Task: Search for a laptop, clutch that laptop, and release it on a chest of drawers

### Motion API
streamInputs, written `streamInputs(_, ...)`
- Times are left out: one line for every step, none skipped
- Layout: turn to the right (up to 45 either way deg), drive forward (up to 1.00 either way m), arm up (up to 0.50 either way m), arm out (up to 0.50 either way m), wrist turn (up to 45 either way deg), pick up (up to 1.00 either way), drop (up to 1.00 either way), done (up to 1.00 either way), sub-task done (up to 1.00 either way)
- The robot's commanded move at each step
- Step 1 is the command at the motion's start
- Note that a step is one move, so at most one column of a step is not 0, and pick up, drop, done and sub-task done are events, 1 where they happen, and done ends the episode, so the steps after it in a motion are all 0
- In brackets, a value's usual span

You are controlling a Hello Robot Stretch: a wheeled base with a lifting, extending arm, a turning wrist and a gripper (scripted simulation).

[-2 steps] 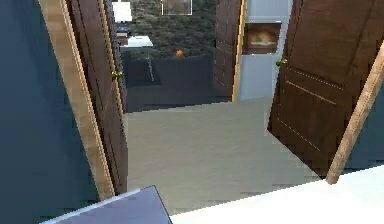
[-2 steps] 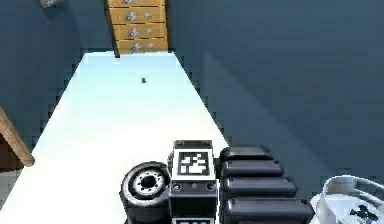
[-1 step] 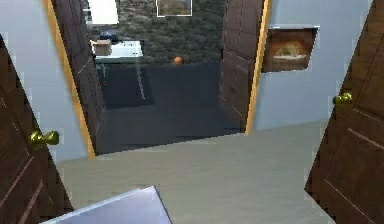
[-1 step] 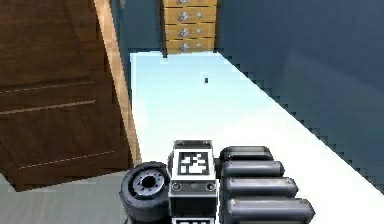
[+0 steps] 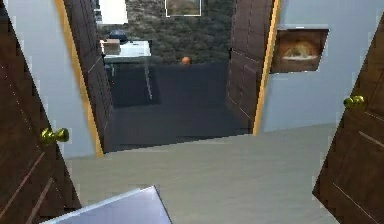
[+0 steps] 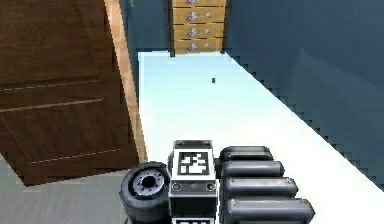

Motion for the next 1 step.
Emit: streamInputs(9.0, 0.00, 0.00, 0.00, 0.0, 0.00, 0.00, 0.00, 0.00)
